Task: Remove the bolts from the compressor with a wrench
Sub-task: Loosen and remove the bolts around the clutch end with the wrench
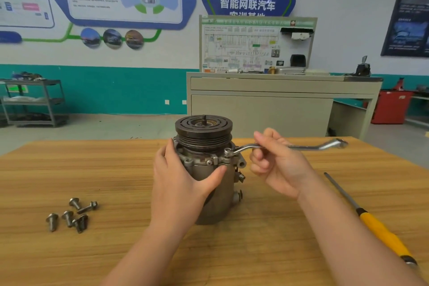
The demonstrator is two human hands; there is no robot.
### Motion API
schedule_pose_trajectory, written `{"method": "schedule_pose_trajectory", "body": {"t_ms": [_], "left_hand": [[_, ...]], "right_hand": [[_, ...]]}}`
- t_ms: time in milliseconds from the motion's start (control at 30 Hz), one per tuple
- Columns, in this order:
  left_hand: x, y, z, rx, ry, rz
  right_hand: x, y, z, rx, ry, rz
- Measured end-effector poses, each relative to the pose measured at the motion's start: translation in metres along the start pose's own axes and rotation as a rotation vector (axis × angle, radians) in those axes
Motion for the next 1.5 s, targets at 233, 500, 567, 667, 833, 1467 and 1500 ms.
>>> {"method": "schedule_pose_trajectory", "body": {"t_ms": [233, 500, 567, 667, 833, 1467, 1500], "left_hand": [[0.002, 0.001, -0.004, 0.005, 0.024, 0.021], [0.006, 0.003, -0.003, 0.002, 0.024, 0.025], [0.005, 0.002, -0.003, -0.003, 0.025, 0.000], [0.005, 0.002, -0.002, -0.010, 0.019, -0.025], [0.005, 0.001, -0.003, -0.012, 0.008, 0.018], [0.005, 0.003, -0.002, 0.030, -0.012, 0.034], [0.006, 0.002, -0.002, 0.031, -0.013, 0.033]], "right_hand": [[0.028, -0.009, -0.023, -0.081, -0.036, -0.417], [0.049, 0.013, 0.021, -0.392, -0.425, 0.663], [0.054, 0.020, 0.029, -0.421, -0.515, 0.779], [0.056, 0.027, 0.036, -0.460, -0.585, 0.895], [0.053, 0.036, 0.041, -0.517, -0.581, 1.036], [0.002, 0.002, 0.003, -0.239, 0.064, -0.107], [0.010, -0.001, 0.000, -0.273, 0.027, -0.179]]}}
Point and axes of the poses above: each hand's wrist, its own z-axis away from the middle knuckle, its own y-axis out of the palm, x = y × z, the point moved 8 cm from there along -z, towards the middle knuckle, and after that the axes turned 12 degrees about z, right-handed, at the moved point
